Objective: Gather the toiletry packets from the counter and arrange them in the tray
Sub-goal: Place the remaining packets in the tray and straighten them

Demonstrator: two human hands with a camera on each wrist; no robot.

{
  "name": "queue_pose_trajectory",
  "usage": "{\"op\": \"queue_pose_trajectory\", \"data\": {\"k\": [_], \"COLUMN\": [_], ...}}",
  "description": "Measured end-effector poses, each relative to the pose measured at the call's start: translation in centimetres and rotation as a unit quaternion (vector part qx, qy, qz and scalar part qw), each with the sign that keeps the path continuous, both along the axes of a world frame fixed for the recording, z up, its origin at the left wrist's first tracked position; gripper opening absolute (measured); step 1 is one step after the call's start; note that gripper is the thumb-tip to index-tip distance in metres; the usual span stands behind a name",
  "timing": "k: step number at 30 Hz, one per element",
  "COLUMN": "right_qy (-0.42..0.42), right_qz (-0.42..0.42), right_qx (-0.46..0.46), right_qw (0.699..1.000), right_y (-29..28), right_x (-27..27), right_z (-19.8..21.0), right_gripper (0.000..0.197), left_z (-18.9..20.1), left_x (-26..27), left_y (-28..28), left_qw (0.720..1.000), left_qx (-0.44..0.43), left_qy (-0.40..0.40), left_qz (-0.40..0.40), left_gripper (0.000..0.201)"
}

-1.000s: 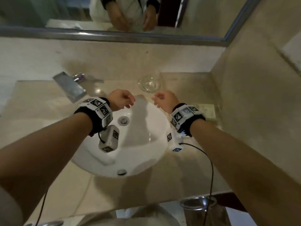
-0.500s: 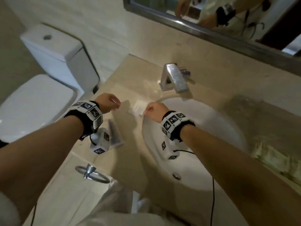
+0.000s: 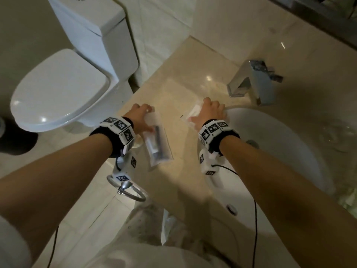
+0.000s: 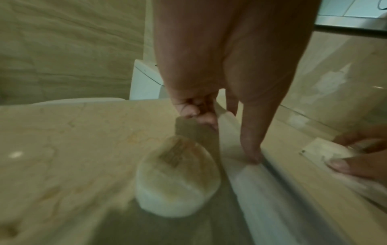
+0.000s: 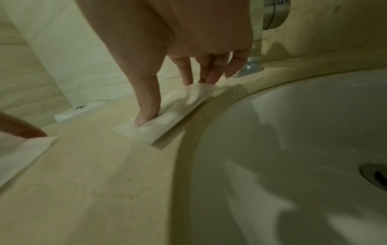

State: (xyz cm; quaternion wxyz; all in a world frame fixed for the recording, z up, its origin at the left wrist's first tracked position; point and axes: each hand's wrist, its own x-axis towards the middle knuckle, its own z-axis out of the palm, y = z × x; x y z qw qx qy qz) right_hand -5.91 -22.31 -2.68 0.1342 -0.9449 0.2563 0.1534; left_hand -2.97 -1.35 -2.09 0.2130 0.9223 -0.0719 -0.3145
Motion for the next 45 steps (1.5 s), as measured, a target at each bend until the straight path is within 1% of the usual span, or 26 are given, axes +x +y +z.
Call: {"op": "queue_pose_trajectory", "data": {"k": [2,3,6,7,9,10,12,13,15,16,18,22,23,24,25,26,27,30,32,34,37,39,40,42,43,45], "right_qy": [0.022,0.033,0.058,0.069,0.085,0.088,0.086,0.076,0.055,0.045,0.026,-0.011,-0.027,-0.044,-0.061,-0.073,-0.083,-0.151,-0.22,-0.282,-0.333,-0.343,-0.342,-0.342,-0.347,-0.366], "right_qz": [-0.014,-0.025,-0.05,-0.048,-0.048,-0.046,-0.039,-0.037,-0.045,-0.053,-0.077,-0.124,-0.144,-0.172,-0.191,-0.207,-0.224,-0.276,-0.312,-0.339,-0.393,-0.425,-0.43,-0.444,-0.453,-0.479], "right_qx": [-0.001,0.003,0.06,0.082,0.118,0.136,0.159,0.162,0.176,0.188,0.203,0.219,0.223,0.242,0.265,0.288,0.304,0.324,0.327,0.312,0.312,0.281,0.259,0.232,0.226,0.211], "right_qw": [1.0,0.999,0.995,0.993,0.988,0.986,0.983,0.983,0.982,0.98,0.976,0.968,0.964,0.954,0.943,0.932,0.922,0.893,0.864,0.841,0.798,0.789,0.794,0.795,0.789,0.77], "right_y": [-0.3,-0.5,-1.4,-1.6,-2.3,-2.7,-3.8,-4.7,-6.4,-7.2,-9.5,-13.9,-15.0,-16.3,-17.5,-18.8,-20.2,-22.9,-24.0,-25.2,-27.0,-28.0,-28.3,-29.0,-29.3,-30.0], "right_x": [0.3,0.4,0.5,0.5,0.2,0.0,-0.7,-1.3,-2.6,-3.3,-5.3,-10.2,-11.5,-13.1,-14.5,-16.0,-17.8,-22.7,-25.3,-27.9,-31.7,-34.0,-34.9,-36.9,-37.7,-39.5], "right_z": [0.4,0.6,1.0,1.1,1.6,2.0,2.9,3.3,3.9,4.3,5.0,6.6,6.9,7.4,7.9,8.2,8.6,9.5,9.9,10.0,9.8,9.3,9.1,8.5,8.2,7.4], "right_gripper": [0.078,0.076,0.057,0.052,0.053,0.054,0.049,0.041,0.016,0.012,0.019,0.024,0.021,0.01,0.006,0.017,0.024,0.032,0.035,0.034,0.032,0.033,0.032,0.023,0.02,0.027], "left_z": [-0.1,-0.1,0.6,0.9,2.0,2.4,3.4,3.9,4.6,4.7,5.0,6.7,7.0,7.3,7.7,7.9,8.2,8.9,9.2,9.1,8.8,8.6,8.5,8.1,8.1,7.6], "left_x": [0.3,0.6,1.4,1.6,1.8,1.7,1.6,1.4,0.9,0.7,0.0,-2.6,-3.2,-4.1,-5.0,-5.7,-6.7,-9.4,-11.0,-12.7,-15.1,-16.5,-17.1,-18.4,-18.9,-20.2], "left_y": [-0.4,-0.6,-1.3,-1.6,-2.6,-3.2,-4.8,-6.0,-8.2,-9.3,-12.1,-17.8,-19.2,-20.8,-22.1,-23.5,-25.1,-28.8,-30.8,-32.6,-35.3,-36.8,-37.3,-38.5,-38.8,-39.8], "left_qw": [1.0,1.0,0.999,0.999,0.997,0.996,0.993,0.99,0.985,0.982,0.976,0.961,0.958,0.953,0.947,0.943,0.938,0.925,0.921,0.92,0.921,0.922,0.924,0.92,0.92,0.914], "left_qx": [-0.01,-0.02,-0.036,-0.043,-0.061,-0.07,-0.079,-0.082,-0.093,-0.102,-0.112,-0.14,-0.157,-0.168,-0.175,-0.173,-0.174,-0.179,-0.171,-0.173,-0.168,-0.164,-0.166,-0.173,-0.178,-0.189], "left_qy": [0.008,0.01,0.011,0.017,0.037,0.047,0.063,0.073,0.102,0.121,0.144,0.162,0.158,0.158,0.155,0.144,0.134,0.121,0.098,0.082,0.045,0.03,0.027,0.036,0.041,0.051], "left_qz": [-0.011,-0.002,0.012,0.003,-0.019,-0.027,-0.063,-0.085,-0.107,-0.105,-0.119,-0.175,-0.181,-0.198,-0.219,-0.244,-0.268,-0.312,-0.337,-0.342,-0.349,-0.349,-0.344,-0.349,-0.347,-0.356], "left_gripper": [0.071,0.067,0.051,0.044,0.03,0.028,0.024,0.022,0.011,0.012,0.024,0.025,0.029,0.035,0.038,0.039,0.037,0.035,0.035,0.032,0.03,0.034,0.036,0.038,0.038,0.035]}}
